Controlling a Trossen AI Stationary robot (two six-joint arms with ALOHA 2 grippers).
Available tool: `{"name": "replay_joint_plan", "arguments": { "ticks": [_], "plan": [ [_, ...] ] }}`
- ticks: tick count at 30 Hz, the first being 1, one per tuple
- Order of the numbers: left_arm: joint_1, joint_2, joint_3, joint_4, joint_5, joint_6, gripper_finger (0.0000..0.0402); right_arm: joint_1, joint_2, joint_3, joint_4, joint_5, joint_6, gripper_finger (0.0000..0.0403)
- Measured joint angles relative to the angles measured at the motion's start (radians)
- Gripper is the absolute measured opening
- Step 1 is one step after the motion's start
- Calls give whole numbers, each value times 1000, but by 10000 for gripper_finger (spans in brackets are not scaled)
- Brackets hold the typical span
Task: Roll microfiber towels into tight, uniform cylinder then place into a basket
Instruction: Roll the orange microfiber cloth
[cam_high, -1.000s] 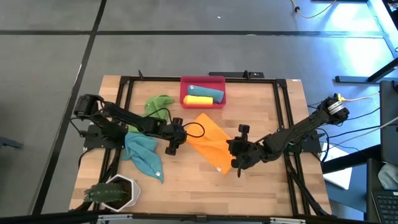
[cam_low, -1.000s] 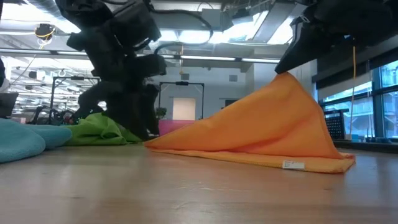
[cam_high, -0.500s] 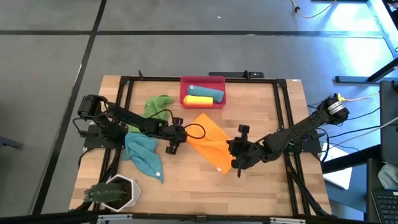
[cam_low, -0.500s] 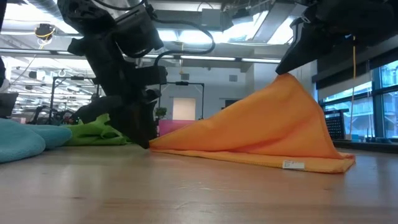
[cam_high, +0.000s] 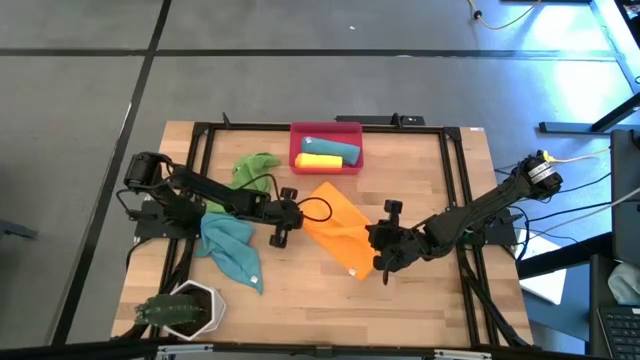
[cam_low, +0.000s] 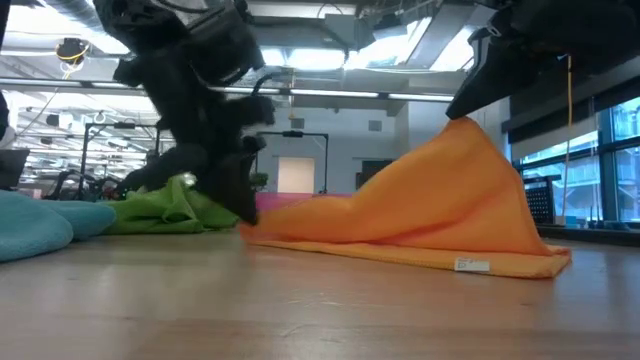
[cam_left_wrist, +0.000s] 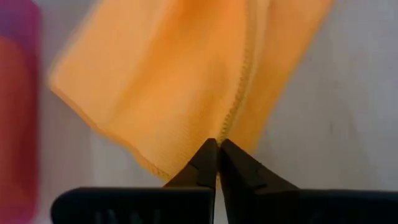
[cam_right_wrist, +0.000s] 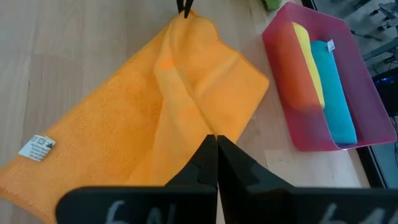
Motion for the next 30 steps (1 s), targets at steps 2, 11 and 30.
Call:
{"name": "replay_joint_plan", "arguments": {
  "ticks": [2,11,30],
  "plan": [
    [0,-13,28,0,-2,17,2,5,-20,0,-21,1,19,0],
    [28,-18,189,-116,-40,126,0,19,-142,0,-104,46,94,0],
    [61,-18,264,-185,-186,192,0,18,-184,0,-304,111,192,0]
  ]
}}
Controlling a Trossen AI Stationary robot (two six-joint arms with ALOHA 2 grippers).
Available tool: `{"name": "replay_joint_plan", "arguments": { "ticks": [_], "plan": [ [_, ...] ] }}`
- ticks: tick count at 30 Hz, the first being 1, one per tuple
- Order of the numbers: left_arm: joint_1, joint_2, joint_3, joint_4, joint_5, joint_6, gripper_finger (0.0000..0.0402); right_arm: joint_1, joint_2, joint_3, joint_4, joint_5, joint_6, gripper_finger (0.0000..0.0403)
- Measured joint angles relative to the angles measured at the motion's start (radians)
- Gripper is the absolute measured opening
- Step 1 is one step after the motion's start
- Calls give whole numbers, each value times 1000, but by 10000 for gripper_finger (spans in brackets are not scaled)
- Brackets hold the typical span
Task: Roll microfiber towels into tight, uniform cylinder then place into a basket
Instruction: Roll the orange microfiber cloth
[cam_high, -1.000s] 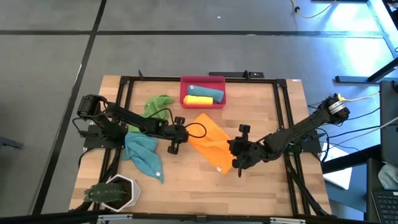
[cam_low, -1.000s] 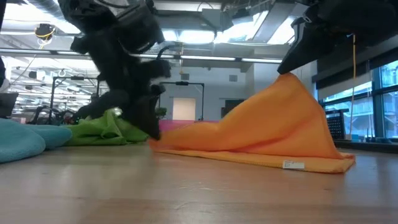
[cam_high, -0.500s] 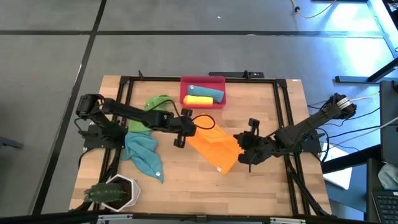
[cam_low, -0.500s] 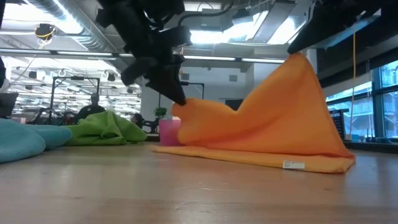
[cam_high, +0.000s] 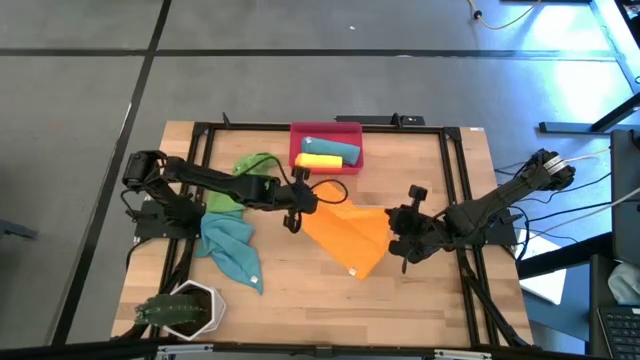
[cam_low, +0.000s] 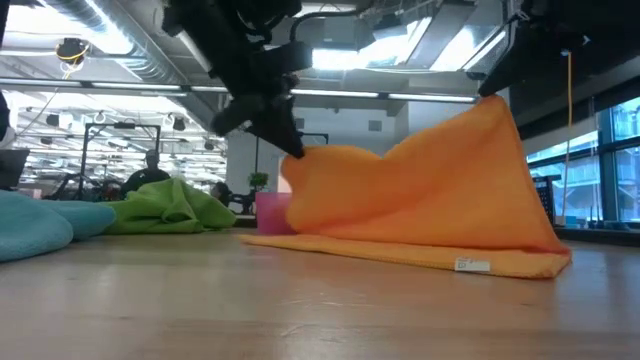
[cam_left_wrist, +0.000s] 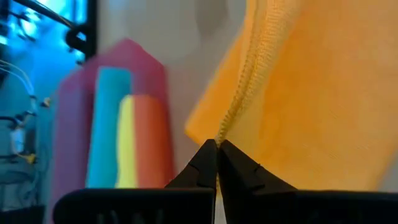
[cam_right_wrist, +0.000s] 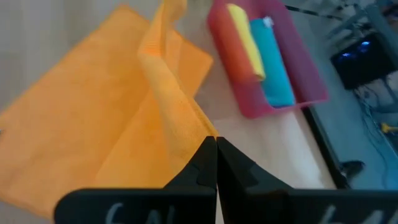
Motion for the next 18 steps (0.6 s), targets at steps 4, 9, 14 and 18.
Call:
{"name": "replay_joint_plan", "arguments": {
  "ticks": [4,9,14,18],
  "plan": [
    [47,0,0,90,2,64,0,0,-54,0,-74,42,61,0],
    [119,0,0,200,60,91,0,-16,-114,0,-98,75,68,0],
    [188,0,0,281,154,98,0,-49,-156,0,-109,99,48,0],
    [237,1,0,310,197,94,0,-80,-178,0,-140,118,41,0]
  ]
}}
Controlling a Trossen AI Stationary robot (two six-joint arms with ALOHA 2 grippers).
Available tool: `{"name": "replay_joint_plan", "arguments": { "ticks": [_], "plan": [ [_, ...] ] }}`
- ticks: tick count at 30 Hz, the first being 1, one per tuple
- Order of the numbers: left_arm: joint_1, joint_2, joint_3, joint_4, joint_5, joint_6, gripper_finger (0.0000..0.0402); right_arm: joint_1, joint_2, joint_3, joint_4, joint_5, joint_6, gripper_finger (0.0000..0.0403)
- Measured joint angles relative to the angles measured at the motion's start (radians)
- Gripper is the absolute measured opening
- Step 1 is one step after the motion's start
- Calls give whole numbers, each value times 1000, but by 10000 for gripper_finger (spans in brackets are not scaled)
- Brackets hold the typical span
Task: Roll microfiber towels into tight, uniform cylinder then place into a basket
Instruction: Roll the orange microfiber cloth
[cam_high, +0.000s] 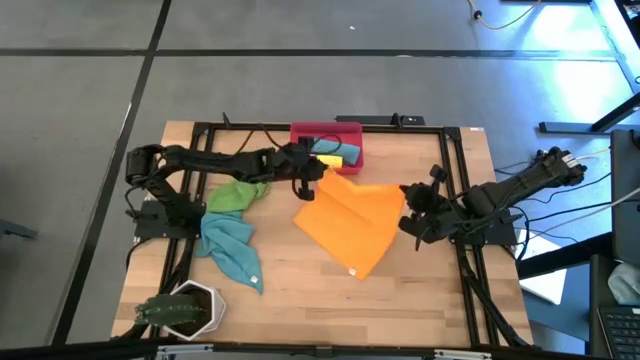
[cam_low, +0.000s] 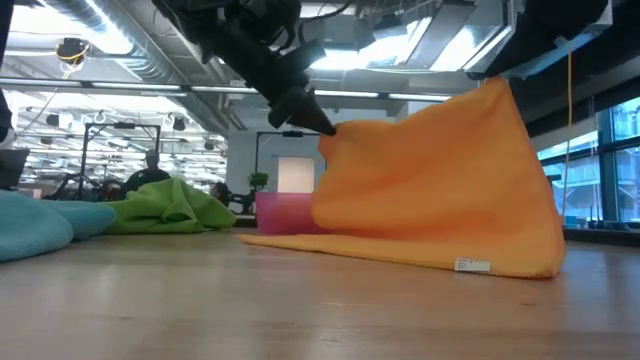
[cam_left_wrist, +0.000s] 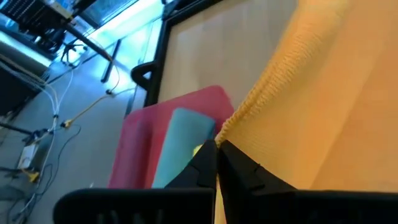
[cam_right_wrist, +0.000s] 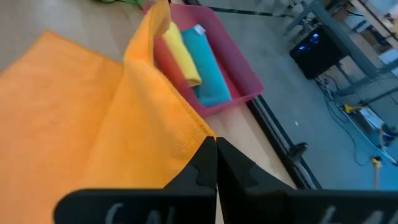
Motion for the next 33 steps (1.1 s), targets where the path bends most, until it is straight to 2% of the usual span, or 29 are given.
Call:
{"name": "replay_joint_plan", "arguments": {
  "ticks": [8,12,15,23,29,33],
  "plan": [
    [61,0,0,13,72,-3,0,-44,-5,0,-101,-7,124,0],
    [72,1,0,44,76,-2,0,-30,-5,0,-111,-12,194,0],
    [60,1,1,8,73,1,0,6,12,0,-64,-23,202,0],
    [-82,1,1,-180,63,-4,0,96,120,0,168,-122,151,0],
    [-200,1,1,-274,-64,-6,0,139,255,0,194,-237,207,0],
    [-218,1,1,-268,-72,-3,0,152,316,0,190,-290,244,0]
  ]
}}
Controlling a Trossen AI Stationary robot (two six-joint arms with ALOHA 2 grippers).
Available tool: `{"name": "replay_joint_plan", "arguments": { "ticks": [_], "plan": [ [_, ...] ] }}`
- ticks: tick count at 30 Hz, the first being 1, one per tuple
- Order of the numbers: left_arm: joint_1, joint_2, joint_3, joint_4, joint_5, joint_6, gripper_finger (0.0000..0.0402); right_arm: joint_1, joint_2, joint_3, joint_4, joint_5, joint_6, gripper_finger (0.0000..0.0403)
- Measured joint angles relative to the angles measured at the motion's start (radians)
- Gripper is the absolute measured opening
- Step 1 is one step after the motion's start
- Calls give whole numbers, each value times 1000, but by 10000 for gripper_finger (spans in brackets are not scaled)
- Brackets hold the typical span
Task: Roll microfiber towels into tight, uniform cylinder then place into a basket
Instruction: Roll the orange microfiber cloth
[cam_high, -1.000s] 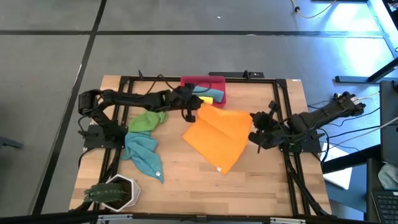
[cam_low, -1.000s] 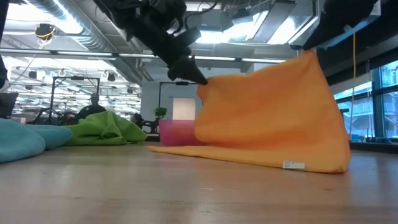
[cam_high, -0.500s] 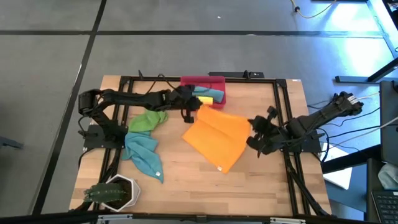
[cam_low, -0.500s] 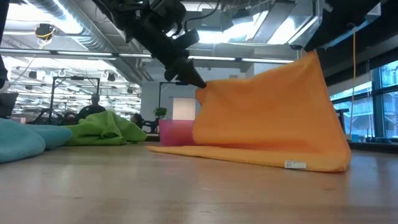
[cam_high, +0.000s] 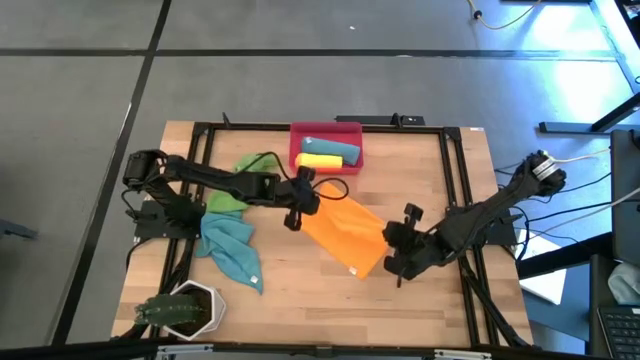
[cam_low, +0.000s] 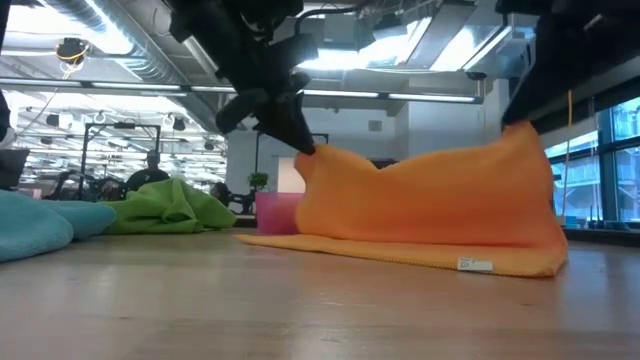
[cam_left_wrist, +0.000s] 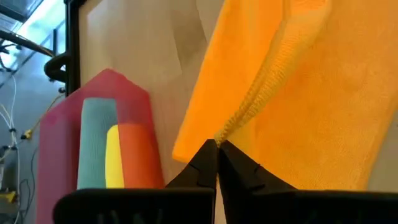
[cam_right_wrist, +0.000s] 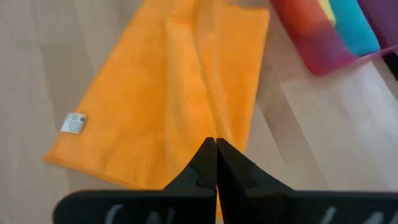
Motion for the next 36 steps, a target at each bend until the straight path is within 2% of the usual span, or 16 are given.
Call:
{"name": "replay_joint_plan", "arguments": {
  "ticks": [4,10,13,16,20,25,36],
  "plan": [
    [20,0,0,40,-15,33,0,5,1,0,-86,46,70,0],
    [115,21,0,216,-10,129,0,-15,-34,0,-366,156,244,0],
    [182,29,-1,292,49,139,0,-40,-44,0,-500,175,327,0],
    [244,45,2,369,152,137,0,-66,-47,0,-584,179,374,0],
    [296,50,0,363,216,130,0,-86,-47,0,-601,184,382,0],
    [302,60,-1,324,233,89,0,-84,-47,0,-523,191,350,0],
    [264,95,-1,185,245,107,0,-40,-46,0,5,65,33,0]
  ]
}}
